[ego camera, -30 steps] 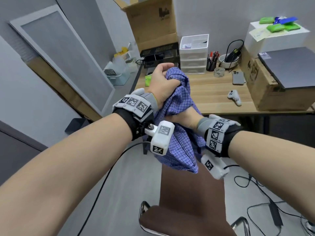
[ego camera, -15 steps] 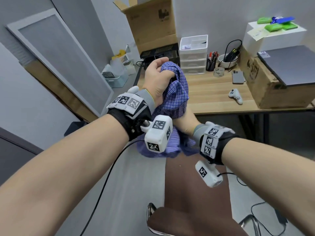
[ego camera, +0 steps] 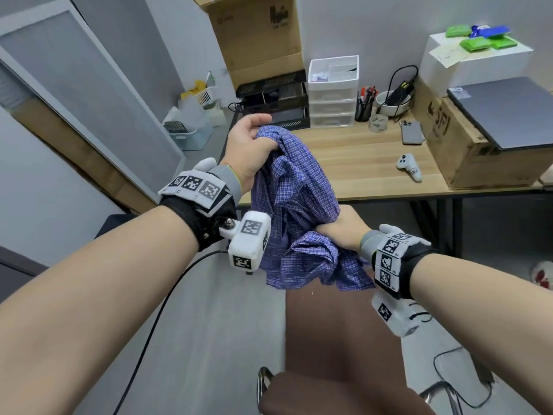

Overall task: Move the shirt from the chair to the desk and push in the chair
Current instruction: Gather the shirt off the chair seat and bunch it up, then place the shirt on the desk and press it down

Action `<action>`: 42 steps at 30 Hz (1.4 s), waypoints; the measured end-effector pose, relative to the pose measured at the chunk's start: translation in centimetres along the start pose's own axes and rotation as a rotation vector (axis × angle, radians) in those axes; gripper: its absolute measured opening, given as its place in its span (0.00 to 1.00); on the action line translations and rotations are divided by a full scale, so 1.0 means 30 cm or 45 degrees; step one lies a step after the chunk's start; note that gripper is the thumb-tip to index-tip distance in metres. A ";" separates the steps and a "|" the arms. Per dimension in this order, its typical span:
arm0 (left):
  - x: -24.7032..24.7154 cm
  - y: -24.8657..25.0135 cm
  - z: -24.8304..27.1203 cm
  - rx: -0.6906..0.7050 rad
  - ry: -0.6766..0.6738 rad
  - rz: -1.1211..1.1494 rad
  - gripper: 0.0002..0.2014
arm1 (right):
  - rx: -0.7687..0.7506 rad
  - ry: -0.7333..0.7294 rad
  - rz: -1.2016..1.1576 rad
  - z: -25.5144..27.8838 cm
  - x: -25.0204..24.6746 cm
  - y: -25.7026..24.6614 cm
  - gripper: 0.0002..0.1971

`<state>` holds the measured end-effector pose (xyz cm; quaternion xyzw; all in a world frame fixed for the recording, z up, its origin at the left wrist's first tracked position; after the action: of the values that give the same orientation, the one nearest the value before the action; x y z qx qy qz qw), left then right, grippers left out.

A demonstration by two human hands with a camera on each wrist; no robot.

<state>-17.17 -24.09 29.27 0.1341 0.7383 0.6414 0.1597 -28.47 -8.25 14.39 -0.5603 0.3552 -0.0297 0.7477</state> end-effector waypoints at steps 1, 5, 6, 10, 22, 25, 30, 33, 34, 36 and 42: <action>0.003 -0.028 -0.029 0.004 0.005 -0.062 0.17 | -0.008 0.013 0.083 -0.030 -0.019 0.020 0.20; 0.022 -0.173 -0.131 0.018 -0.109 -0.379 0.18 | -0.037 0.100 0.556 -0.165 -0.128 0.090 0.09; 0.047 -0.215 -0.156 0.030 -0.192 -0.474 0.20 | -0.040 0.138 0.662 -0.219 -0.164 0.113 0.07; 0.158 -0.351 -0.232 0.227 -0.476 -0.905 0.31 | -0.141 0.269 0.989 -0.430 -0.302 0.154 0.23; 0.420 -0.696 -0.644 0.289 -0.396 -1.512 0.30 | -0.193 0.483 1.131 -0.931 -0.362 0.270 0.21; 0.430 -0.793 -0.692 0.251 -0.346 -1.605 0.26 | -0.279 0.429 1.221 -1.011 -0.314 0.316 0.22; 0.446 -0.999 -0.770 0.212 -0.268 -1.670 0.23 | -0.388 0.447 1.389 -1.116 -0.245 0.421 0.12; 0.457 -1.117 -0.797 0.192 -0.305 -1.772 0.21 | -0.140 0.128 1.365 -1.172 -0.179 0.556 0.16; 0.455 -1.142 -0.794 0.171 -0.303 -1.791 0.23 | -0.085 0.045 1.344 -1.177 -0.160 0.597 0.19; 0.459 -1.148 -0.765 0.251 -0.302 -1.811 0.35 | -0.018 -0.054 1.285 -1.167 -0.132 0.657 0.26; 0.522 -1.197 -0.640 0.932 -0.595 -1.707 0.33 | 0.113 -0.223 1.274 -1.167 -0.062 0.780 0.52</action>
<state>-39.04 -40.21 -4.85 -0.1634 0.7728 0.0809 0.6079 -57.88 -27.35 -8.97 -0.2897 0.5142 0.3641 0.7204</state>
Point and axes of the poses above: each hand's wrist, its own z-axis away from the middle knuckle, its own x-axis out of the palm, y = z × x, the point moved 5 cm from there along -z, towards the middle knuckle, and after that the axes turned 8 degrees about y, right-handed, at the moved point
